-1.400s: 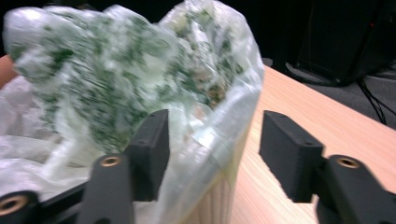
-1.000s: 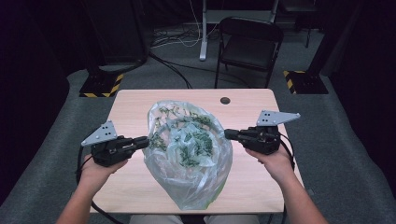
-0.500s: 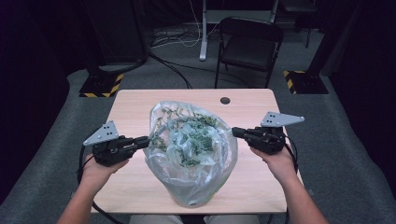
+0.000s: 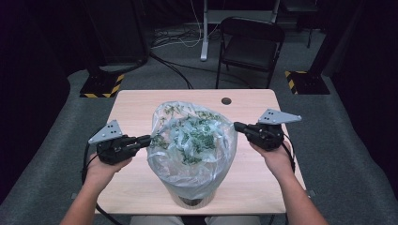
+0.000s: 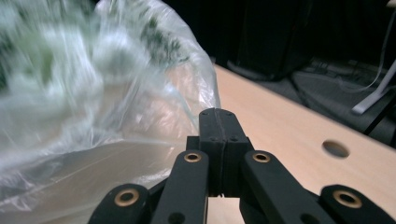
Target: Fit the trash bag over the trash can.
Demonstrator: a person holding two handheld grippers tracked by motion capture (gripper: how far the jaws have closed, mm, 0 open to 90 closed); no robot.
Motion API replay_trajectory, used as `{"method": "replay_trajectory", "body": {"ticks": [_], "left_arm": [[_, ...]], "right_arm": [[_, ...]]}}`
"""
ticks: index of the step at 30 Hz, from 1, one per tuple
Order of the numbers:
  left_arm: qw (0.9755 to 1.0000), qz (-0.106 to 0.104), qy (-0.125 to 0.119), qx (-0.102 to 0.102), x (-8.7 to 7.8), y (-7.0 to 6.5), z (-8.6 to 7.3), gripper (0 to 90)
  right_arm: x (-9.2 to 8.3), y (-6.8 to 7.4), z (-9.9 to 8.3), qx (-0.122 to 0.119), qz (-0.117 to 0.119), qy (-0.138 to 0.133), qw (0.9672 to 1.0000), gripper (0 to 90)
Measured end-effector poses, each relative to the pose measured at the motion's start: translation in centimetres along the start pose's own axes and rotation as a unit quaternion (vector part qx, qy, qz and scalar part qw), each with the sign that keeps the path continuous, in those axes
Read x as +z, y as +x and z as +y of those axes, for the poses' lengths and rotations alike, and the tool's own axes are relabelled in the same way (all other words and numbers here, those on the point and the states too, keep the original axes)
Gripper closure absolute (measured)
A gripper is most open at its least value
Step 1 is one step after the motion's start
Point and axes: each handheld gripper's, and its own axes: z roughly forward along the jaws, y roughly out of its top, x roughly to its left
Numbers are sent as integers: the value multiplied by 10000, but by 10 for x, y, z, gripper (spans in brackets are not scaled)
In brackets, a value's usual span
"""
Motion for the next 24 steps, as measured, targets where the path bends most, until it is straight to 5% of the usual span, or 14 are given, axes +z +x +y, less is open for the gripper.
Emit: {"method": "replay_trajectory", "body": {"ticks": [5,13,24], "left_arm": [[9999,1,106,31,-4,-1,-6,834],[9998,-144,128,48,-12,-10,-23,839],[9996,-115,230,-153,2,-1,-39,840]], "right_arm": [[7,2,-21,164,250,302,9991,900],[-12,15,-31,201,645,82,9977,900],[2,7,-49,337,465,315,9979,900]]}}
